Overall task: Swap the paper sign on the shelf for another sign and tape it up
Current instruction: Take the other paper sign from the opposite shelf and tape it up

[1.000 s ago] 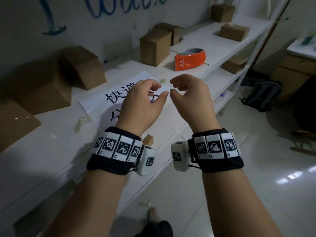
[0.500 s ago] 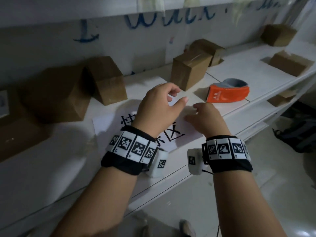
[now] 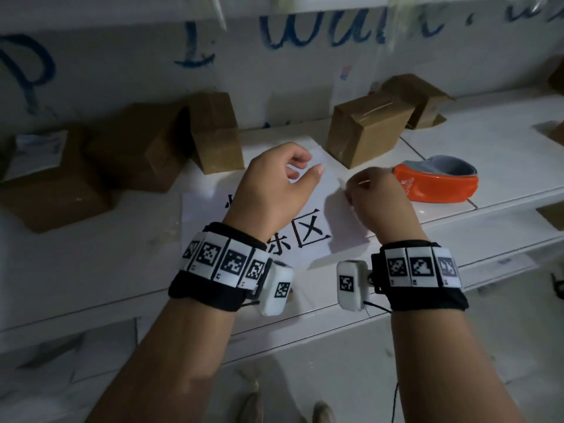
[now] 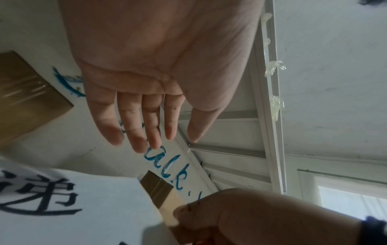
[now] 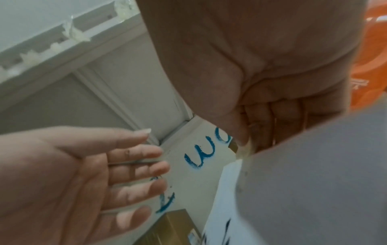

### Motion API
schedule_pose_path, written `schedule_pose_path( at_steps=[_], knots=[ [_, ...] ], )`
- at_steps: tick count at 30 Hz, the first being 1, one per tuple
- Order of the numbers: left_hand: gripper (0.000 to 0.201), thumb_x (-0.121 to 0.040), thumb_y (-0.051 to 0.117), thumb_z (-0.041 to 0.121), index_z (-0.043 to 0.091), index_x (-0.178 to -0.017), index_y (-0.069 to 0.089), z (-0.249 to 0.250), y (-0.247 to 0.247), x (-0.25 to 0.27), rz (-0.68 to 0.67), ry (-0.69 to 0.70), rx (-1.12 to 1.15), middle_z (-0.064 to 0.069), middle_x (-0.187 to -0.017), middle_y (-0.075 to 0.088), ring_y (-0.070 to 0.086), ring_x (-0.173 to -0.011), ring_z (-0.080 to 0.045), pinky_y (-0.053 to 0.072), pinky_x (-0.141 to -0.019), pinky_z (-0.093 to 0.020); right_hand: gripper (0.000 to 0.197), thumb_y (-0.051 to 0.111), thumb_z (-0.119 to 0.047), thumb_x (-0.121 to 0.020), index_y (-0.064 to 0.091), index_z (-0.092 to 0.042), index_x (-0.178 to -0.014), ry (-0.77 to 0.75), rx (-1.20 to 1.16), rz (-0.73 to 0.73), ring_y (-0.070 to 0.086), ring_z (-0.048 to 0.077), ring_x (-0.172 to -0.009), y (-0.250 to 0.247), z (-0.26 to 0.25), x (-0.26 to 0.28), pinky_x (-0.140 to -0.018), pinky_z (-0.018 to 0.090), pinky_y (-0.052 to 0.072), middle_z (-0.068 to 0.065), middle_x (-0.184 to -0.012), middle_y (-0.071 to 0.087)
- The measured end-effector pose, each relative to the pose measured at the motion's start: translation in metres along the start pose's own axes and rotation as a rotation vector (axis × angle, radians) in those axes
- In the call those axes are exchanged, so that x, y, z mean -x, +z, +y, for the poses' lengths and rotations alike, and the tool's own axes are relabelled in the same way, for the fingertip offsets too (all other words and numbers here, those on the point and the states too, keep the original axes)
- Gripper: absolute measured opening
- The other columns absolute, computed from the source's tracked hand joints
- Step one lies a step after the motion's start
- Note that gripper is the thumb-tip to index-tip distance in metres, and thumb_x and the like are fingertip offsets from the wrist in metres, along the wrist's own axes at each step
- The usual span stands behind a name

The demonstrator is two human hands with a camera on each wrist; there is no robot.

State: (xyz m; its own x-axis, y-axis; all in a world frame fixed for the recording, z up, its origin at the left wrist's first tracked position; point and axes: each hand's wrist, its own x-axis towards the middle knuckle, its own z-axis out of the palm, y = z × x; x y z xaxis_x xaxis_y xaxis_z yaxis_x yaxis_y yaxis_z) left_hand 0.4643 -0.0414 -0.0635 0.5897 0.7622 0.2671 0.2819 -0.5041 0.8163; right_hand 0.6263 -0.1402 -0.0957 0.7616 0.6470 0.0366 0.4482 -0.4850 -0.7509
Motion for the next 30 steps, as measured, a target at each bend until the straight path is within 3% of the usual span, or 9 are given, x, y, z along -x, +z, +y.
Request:
schedule_pose_path(
  at_steps=[3, 5, 8, 11, 15, 19, 22, 25, 30],
  knots=[
    [0.026, -0.099, 0.075, 0.039, 0.019, -0.116, 0.074, 0.002, -0.003, 0.010, 0.063, 0.011, 0.012, 0.008, -0.108, 0.075, 0.073, -0.098, -0.008, 0.062, -0.086, -0.024, 0.032, 0.054, -0.027, -0.103, 0.074, -0.014, -0.124, -0.018, -0.188, -0.013, 0.076, 0.036, -0.109, -0.009, -0.012, 0.007, -0.100, 0.054, 0.062, 0.014, -0.114, 0.081],
    [0.027, -0.100, 0.074, 0.039, 0.020, -0.118, 0.073, 0.005, -0.006, 0.020, 0.082, -0.014, -0.014, 0.008, -0.111, 0.074, 0.072, -0.099, -0.005, 0.057, -0.081, -0.014, 0.041, 0.051, -0.038, -0.096, 0.076, -0.015, -0.119, -0.061, -0.289, -0.011, 0.076, 0.033, -0.105, -0.011, -0.019, 0.011, -0.098, 0.057, 0.062, 0.011, -0.108, 0.081],
    [0.028, -0.100, 0.071, 0.042, 0.023, -0.120, 0.072, 0.009, -0.012, 0.036, 0.112, -0.069, -0.087, 0.011, -0.114, 0.074, 0.070, -0.099, 0.000, 0.055, -0.084, -0.017, 0.035, 0.072, -0.049, -0.099, 0.074, -0.017, -0.113, -0.162, -0.281, -0.007, 0.074, 0.019, -0.093, -0.011, -0.028, 0.018, -0.087, 0.043, 0.063, 0.000, -0.096, 0.077],
    [0.025, -0.100, 0.071, 0.040, 0.023, -0.118, 0.074, 0.007, -0.018, 0.050, 0.155, -0.093, -0.122, 0.011, -0.113, 0.074, 0.070, -0.100, -0.001, 0.059, -0.088, -0.026, 0.044, 0.094, -0.039, -0.085, 0.071, -0.023, -0.119, -0.213, -0.255, -0.039, 0.074, 0.012, -0.094, -0.014, -0.035, 0.029, -0.083, 0.035, 0.062, -0.006, -0.101, 0.075],
    [0.024, -0.100, 0.071, 0.044, 0.027, -0.117, 0.074, 0.005, -0.034, 0.074, 0.215, -0.137, -0.153, 0.014, -0.113, 0.073, 0.070, -0.101, -0.002, 0.059, -0.089, -0.027, 0.033, 0.089, -0.024, -0.089, 0.070, -0.027, -0.116, -0.301, -0.273, -0.065, 0.075, 0.015, -0.094, -0.021, -0.048, 0.051, -0.088, 0.040, 0.064, -0.009, -0.098, 0.072],
    [0.027, -0.101, 0.070, 0.044, 0.026, -0.120, 0.073, 0.008, -0.061, 0.101, 0.259, -0.122, -0.136, 0.013, -0.115, 0.073, 0.069, -0.102, -0.001, 0.054, -0.083, -0.019, 0.029, 0.085, -0.013, -0.087, 0.070, -0.028, -0.106, -0.403, -0.346, -0.041, 0.063, -0.003, -0.071, -0.036, -0.074, 0.086, -0.075, 0.022, 0.057, -0.014, -0.085, 0.068],
    [0.025, -0.100, 0.071, 0.043, 0.027, -0.118, 0.073, 0.011, -0.083, 0.119, 0.279, -0.108, -0.108, 0.013, -0.114, 0.073, 0.070, -0.100, -0.003, 0.058, -0.084, -0.026, 0.027, 0.081, -0.013, -0.082, 0.071, -0.025, -0.104, -0.479, -0.323, 0.011, 0.059, -0.005, -0.065, -0.049, -0.098, 0.124, -0.067, 0.012, 0.052, -0.010, -0.086, 0.071],
    [0.028, -0.100, 0.071, 0.043, 0.024, -0.121, 0.072, 0.012, -0.111, 0.147, 0.268, -0.049, -0.084, 0.011, -0.116, 0.073, 0.071, -0.102, -0.007, 0.062, -0.089, -0.033, 0.026, 0.081, -0.014, -0.081, 0.073, -0.024, -0.103, -0.544, -0.327, 0.048, 0.065, 0.005, -0.071, -0.055, -0.121, 0.172, -0.073, 0.030, 0.061, 0.000, -0.093, 0.078],
    [0.025, -0.099, 0.075, 0.037, 0.024, -0.120, 0.070, 0.009, -0.161, 0.202, 0.351, -0.040, 0.058, 0.009, -0.116, 0.072, 0.070, -0.101, -0.008, 0.064, -0.091, -0.036, 0.028, 0.083, -0.016, -0.083, 0.075, -0.023, -0.108, -0.653, -0.288, -0.028, 0.079, 0.019, -0.080, -0.057, -0.156, 0.255, -0.080, 0.047, 0.069, -0.001, -0.094, 0.081]
  ],
)
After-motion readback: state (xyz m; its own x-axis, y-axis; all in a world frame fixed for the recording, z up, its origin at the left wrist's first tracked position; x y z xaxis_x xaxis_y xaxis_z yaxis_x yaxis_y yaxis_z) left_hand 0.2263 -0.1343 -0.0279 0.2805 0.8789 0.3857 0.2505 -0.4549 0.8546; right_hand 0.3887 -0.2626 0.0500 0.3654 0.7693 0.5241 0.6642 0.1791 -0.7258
